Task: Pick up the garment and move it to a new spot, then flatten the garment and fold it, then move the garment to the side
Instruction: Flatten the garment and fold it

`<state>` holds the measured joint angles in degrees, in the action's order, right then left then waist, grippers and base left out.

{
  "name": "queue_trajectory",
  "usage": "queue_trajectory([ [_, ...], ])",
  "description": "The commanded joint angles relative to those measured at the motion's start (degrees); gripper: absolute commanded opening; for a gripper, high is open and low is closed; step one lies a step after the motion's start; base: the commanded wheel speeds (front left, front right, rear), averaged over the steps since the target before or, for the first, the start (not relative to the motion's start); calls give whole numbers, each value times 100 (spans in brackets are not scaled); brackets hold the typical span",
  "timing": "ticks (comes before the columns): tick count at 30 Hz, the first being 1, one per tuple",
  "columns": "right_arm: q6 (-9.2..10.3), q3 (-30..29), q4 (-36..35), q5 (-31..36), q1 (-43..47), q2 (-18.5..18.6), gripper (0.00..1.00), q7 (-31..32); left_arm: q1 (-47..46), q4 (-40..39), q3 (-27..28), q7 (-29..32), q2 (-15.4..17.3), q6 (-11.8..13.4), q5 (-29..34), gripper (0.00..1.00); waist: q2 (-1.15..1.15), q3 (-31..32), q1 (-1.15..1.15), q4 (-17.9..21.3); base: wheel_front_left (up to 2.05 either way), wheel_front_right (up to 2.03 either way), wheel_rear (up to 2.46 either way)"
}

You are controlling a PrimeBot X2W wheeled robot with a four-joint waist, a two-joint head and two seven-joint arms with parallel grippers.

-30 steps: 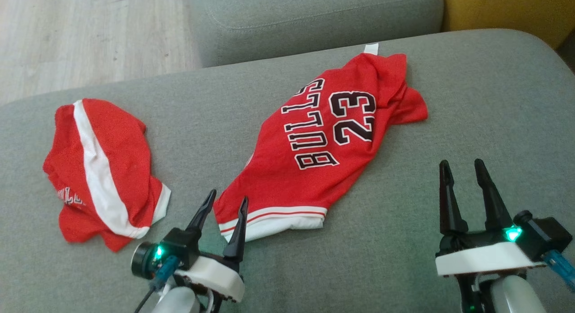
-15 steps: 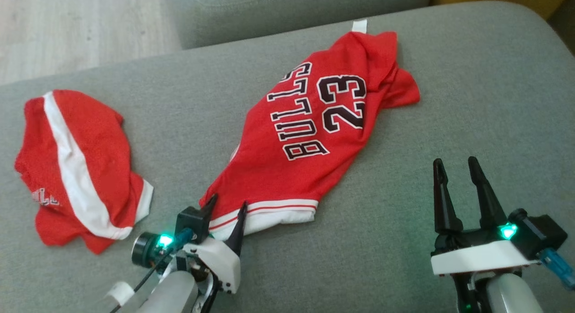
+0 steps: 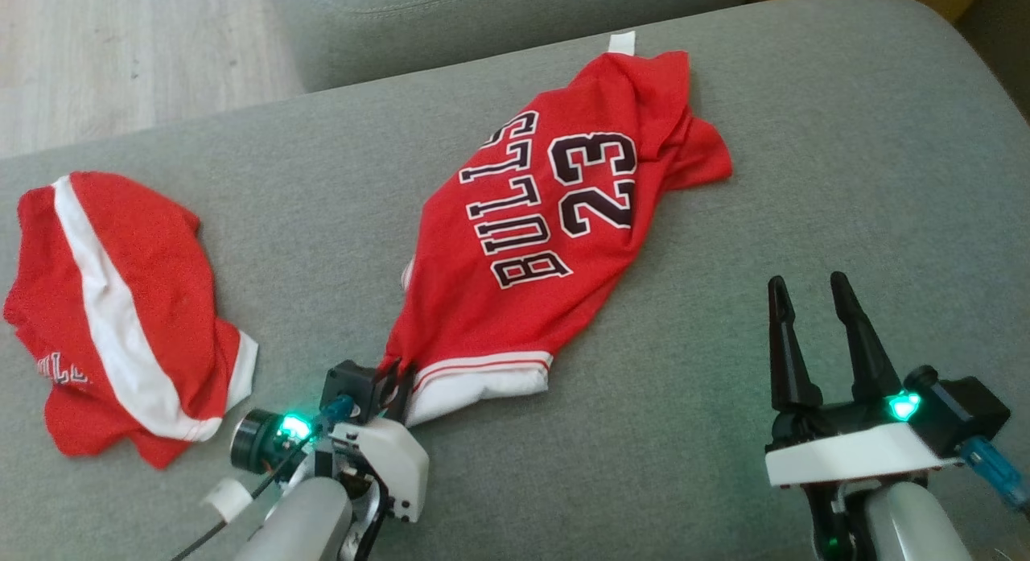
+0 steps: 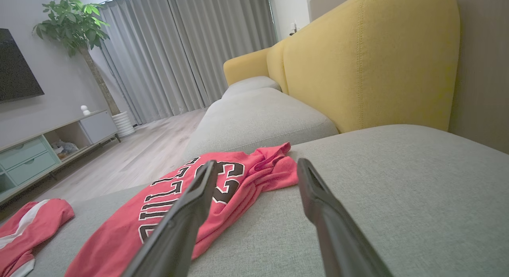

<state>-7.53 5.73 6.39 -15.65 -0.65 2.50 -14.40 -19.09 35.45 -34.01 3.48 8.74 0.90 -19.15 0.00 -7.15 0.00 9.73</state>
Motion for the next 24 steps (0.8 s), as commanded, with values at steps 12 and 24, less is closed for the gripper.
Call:
queue_trajectory([
  [12, 4, 322, -141, -89, -318, 38, 100, -60, -1320, -634, 379, -847, 330, -46, 204, 0, 0, 0, 0, 222, 0, 0, 0],
  [24, 4, 614, -179, -200, -537, 38, 100, -60, -2407, 793, 444, -211, 479, -510, -49, 100, 0, -180, 0, 439, 0, 0, 0],
])
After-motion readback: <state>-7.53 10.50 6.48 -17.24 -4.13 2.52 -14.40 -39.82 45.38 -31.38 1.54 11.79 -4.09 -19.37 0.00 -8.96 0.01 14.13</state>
